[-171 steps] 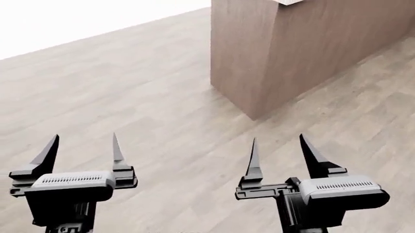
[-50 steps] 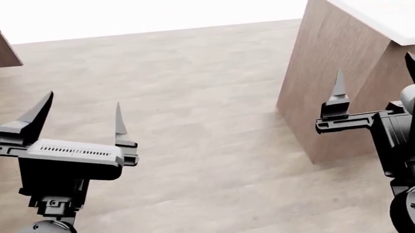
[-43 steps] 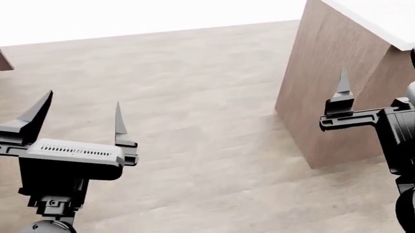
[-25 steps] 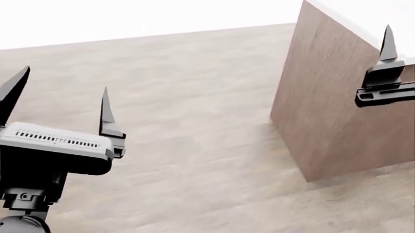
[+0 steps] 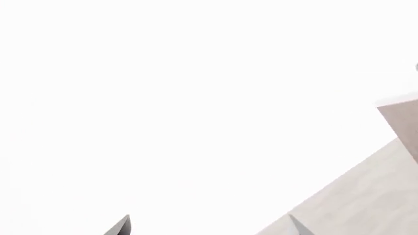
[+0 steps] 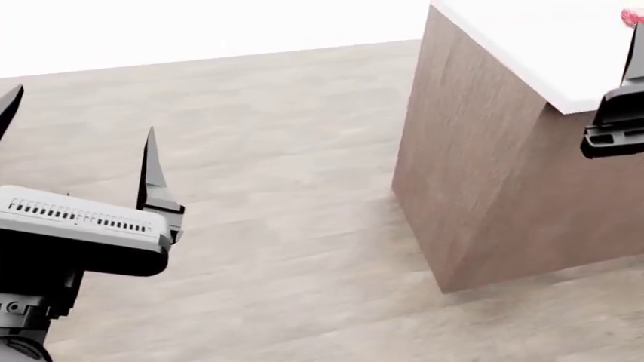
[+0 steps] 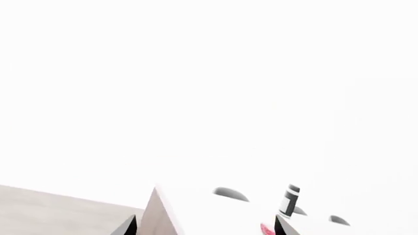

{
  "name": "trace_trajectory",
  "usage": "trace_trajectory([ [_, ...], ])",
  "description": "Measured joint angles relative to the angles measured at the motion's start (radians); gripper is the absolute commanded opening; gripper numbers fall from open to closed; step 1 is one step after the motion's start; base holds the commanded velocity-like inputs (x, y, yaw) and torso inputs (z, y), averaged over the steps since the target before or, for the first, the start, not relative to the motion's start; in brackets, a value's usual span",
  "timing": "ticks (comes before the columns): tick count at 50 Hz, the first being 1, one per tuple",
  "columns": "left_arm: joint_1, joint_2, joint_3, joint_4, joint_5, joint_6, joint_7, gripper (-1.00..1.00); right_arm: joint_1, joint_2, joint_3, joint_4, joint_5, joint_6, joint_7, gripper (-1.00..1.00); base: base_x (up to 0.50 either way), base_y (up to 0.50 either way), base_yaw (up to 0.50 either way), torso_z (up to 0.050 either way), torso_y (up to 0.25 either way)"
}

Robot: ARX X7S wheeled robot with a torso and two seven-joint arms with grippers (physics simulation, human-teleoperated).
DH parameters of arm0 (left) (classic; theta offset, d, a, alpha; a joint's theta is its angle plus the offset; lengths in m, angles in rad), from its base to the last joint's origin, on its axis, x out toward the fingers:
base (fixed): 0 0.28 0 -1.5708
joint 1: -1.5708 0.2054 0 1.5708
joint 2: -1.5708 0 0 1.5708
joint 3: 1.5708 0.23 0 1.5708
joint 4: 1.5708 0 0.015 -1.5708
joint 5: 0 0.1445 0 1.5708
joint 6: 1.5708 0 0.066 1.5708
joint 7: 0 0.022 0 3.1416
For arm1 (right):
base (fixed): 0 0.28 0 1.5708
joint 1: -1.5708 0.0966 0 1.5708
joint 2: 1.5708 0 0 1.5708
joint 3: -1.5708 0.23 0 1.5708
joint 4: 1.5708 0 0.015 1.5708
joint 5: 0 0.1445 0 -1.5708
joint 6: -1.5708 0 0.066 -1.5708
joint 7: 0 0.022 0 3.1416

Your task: Pick the pork chop from the counter and place it in the cabinet.

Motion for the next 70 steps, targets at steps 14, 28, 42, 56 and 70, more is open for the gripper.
trace_trajectory([
  [14,-0.043,-0.07,0.049,0.005,-0.097,0.007,-0.099,1.0,-0.063,0.002,0.032,0.016,-0.014,-0.034,-0.031,1.0,-0.5,-0.04,0.0,0.0,0.001],
  [28,-0.118,-0.124,0.13,0.005,-0.186,0.006,-0.192,1.0,-0.13,-0.015,0.028,0.079,-0.077,-0.112,-0.104,1.0,-0.47,-0.16,0.0,0.0,0.001],
  [42,-0.156,-0.154,0.188,-0.003,-0.225,0.022,-0.239,1.0,-0.162,-0.018,0.036,0.111,-0.097,-0.141,-0.13,1.0,-0.47,-0.17,0.0,0.0,0.002],
  [56,-0.208,-0.151,0.021,-0.115,-0.553,0.058,-0.239,1.0,-0.154,-0.01,0.069,0.119,-0.031,-0.116,-0.126,1.0,-0.47,-0.17,0.0,0.0,0.001],
  [70,-0.369,-0.171,-0.105,-0.269,-0.874,0.02,-0.239,1.0,-0.108,0.015,0.081,0.105,0.083,-0.061,-0.1,1.0,-0.47,-0.17,0.0,0.0,0.002],
])
